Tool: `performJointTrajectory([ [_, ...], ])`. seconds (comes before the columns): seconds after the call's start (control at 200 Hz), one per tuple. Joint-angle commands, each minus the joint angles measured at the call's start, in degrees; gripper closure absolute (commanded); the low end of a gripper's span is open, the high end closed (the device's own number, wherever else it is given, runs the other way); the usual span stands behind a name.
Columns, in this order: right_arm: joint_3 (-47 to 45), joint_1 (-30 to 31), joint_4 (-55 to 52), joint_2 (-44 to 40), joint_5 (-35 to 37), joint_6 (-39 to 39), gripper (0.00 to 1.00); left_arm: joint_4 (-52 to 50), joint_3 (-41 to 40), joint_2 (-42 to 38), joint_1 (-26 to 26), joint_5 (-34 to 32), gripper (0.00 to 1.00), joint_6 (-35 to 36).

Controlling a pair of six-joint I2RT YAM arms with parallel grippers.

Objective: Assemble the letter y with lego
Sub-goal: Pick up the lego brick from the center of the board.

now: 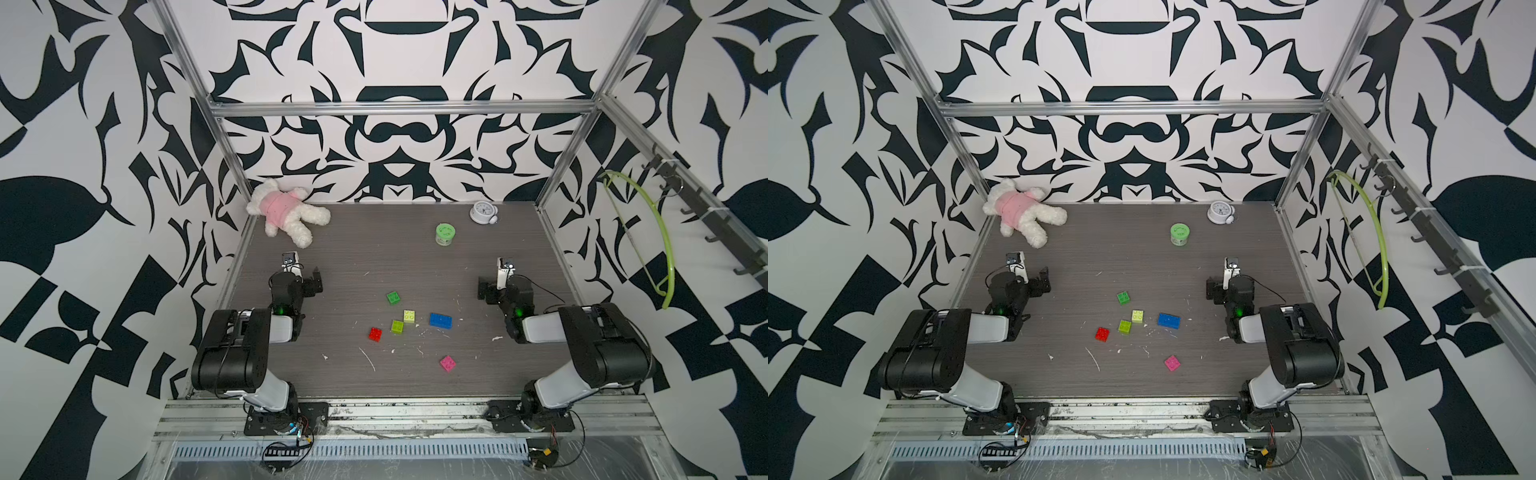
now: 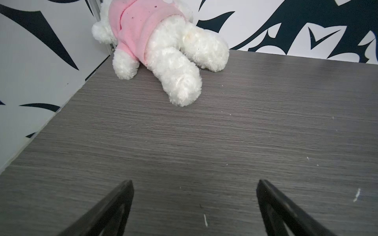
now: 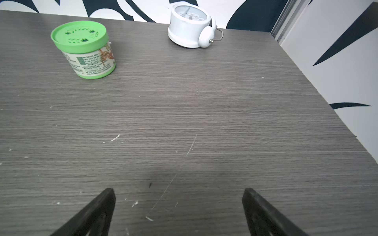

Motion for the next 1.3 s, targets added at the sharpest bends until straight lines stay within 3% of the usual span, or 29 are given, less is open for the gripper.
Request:
performJointTrajectory([
  [0.0,1.1,-0.19,2.64,-0.74,0.86,0.22,0.0,-0.38,0.29,-0.22,0.09,0.34,0.01,0.64],
  [0.385,1.03,-0.22,2.79,-0.74,0.77,0.21,0.01,-0.38,0.32,-0.21,0.12,0.35,0.01,0.3],
  [0.455,1.28,-0.18,2.63,-0.91,0.18,0.01,0.0,-1.21,0.99,0.13,0.06,3.43,0.01,1.94],
  [0.68,7.55,-0.12,-15.06,-8.79,-2.56,-0.3,0.0,-2.02,1.16,-1.12,0.11,4.98,0.01,2.79],
  [0.82,17.71,0.84,-37.66,-13.17,-12.23,-3.02,0.0,-19.12,8.89,-5.32,0.07,7.25,0.01,3.63],
  [0.955,30.14,4.35,-58.72,-11.23,-16.52,-4.81,0.0,-34.25,17.92,-7.93,0.78,12.16,0.01,2.34],
  [1.125,36.09,16.69,-68.22,-10.84,-13.8,-10.96,0.01,-55.69,30.33,-8.57,1.05,21.11,0.01,-1.49],
  [1.295,41.43,27.08,-77.74,-8.28,-14.17,-15.74,0.19,-64.82,33.03,-9.85,1.04,24.38,0.01,-6.03],
])
